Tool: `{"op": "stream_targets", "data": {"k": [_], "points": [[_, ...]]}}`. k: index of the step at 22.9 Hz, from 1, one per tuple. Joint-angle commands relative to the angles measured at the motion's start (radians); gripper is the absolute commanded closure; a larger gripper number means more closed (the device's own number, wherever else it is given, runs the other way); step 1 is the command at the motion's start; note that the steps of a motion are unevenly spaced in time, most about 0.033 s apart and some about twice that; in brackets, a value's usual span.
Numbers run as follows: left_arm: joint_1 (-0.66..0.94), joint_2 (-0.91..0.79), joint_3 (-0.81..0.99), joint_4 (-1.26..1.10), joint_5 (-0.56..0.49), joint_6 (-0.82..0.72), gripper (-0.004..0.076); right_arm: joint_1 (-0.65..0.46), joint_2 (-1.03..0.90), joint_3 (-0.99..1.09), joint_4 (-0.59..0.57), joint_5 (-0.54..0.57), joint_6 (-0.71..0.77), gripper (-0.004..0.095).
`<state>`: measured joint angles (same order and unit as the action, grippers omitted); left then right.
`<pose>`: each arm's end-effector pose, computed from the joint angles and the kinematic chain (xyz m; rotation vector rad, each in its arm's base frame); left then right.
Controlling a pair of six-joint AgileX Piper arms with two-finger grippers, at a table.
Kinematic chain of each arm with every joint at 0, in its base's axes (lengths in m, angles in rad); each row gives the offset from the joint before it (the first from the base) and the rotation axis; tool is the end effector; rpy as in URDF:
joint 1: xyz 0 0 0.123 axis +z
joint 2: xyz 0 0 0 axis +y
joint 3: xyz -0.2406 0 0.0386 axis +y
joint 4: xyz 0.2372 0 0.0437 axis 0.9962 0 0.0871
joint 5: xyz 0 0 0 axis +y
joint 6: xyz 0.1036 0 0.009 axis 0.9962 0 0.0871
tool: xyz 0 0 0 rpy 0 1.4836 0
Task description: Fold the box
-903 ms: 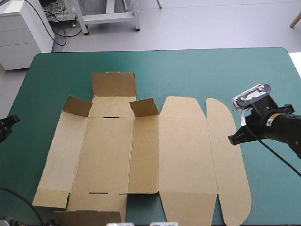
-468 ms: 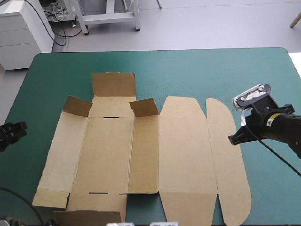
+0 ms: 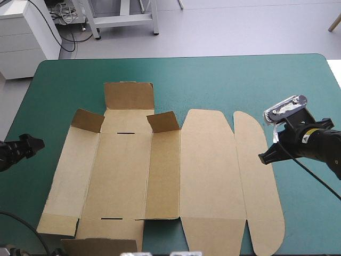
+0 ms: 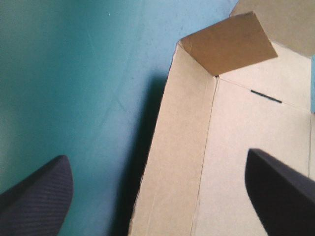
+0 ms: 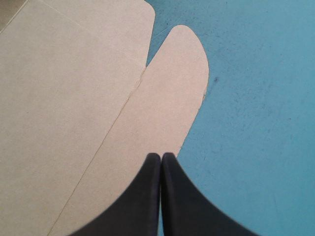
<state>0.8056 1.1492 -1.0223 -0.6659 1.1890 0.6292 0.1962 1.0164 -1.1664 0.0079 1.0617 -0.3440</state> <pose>0.1907 0.1125 0.2943 -0.3924 2.4090 -0.3530 0.2007 0.0406 0.3502 -0.6380 2.3096 -0.0592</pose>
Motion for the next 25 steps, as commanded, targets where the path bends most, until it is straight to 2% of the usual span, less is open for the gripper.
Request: {"op": "stream_targets", "data": {"k": [1,7,14,19,25], "points": [[0.002,0.023,0.014,-0.054,-0.009,0.046,0.0071,-0.004,-0.013,-0.026,0.001,-0.051,-0.005,0.0929],[0.002,0.145,0.059,-0.057,0.091,0.184,0.0072,-0.004,-0.013,-0.026,0.001,-0.051,-0.005,0.0929],[0.002,0.197,0.084,0.028,0.092,0.177,0.0072,-0.004,-0.013,-0.026,0.001,-0.051,-0.005,0.0929],[-0.118,0.197,0.18,0.035,0.078,0.237,0.0072,-0.004,-0.013,-0.026,0.001,-0.051,-0.009,0.0929],[-0.148,0.197,0.18,0.042,0.093,0.206,0.0071,-0.004,-0.013,-0.026,0.001,-0.051,-0.009,0.0929]]}}
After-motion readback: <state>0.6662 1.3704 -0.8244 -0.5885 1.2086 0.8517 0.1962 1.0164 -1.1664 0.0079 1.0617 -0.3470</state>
